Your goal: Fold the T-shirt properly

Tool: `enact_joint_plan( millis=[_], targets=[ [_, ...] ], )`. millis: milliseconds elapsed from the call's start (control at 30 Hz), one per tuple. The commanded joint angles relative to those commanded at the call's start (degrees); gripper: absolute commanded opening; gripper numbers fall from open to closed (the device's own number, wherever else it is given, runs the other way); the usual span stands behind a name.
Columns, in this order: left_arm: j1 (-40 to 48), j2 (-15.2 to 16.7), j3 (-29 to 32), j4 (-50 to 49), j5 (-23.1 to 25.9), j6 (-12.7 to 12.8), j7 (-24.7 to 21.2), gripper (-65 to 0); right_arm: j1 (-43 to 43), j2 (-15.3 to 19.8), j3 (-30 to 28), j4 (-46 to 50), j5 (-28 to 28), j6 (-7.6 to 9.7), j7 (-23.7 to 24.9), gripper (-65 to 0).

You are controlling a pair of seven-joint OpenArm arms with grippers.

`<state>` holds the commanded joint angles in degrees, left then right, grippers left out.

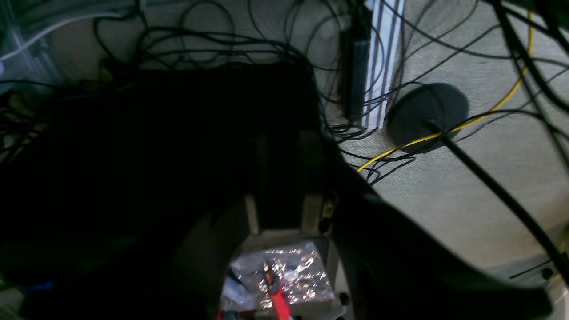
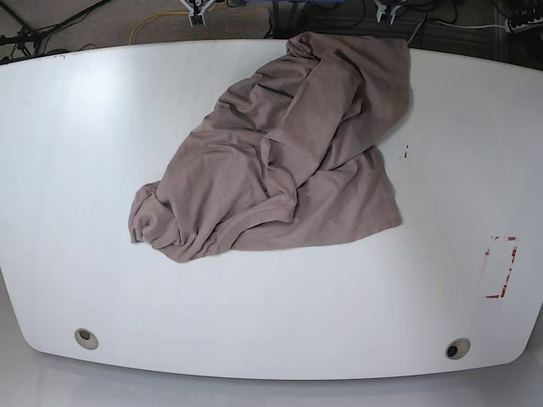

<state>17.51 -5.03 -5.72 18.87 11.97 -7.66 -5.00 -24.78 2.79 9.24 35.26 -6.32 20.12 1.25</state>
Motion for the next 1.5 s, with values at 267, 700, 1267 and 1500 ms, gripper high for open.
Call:
enact_joint_plan(
  millis=[267, 700, 1267, 1500],
  targets=[
    [8.1, 0.0, 0.8, 9.9, -0.1, -0.1, -3.2, -53.6, -7.0, -0.1, -0.1, 8.8, -0.1, -0.09, -0.6, -52.5],
    [13.3, -0.3, 1.1, 14.6, -0.2, 0.4, -3.9, -53.8, -14.4, -0.4, -0.3, 18.3, 0.1, -0.5, -1.2, -52.9],
    [22.7, -0.8, 1.1, 31.7, -0.6, 0.4, -2.2, -55.2, -22.4, -0.7, -0.5, 29.7, 0.3, -0.93, -0.5, -56.5],
    [28.1, -1.2, -0.5, 41.4, -0.6, -0.2, -2.0, -55.7, -29.1, -1.0, -0.4, 37.1, 0.1, -0.79, 0.4, -56.4]
  ],
)
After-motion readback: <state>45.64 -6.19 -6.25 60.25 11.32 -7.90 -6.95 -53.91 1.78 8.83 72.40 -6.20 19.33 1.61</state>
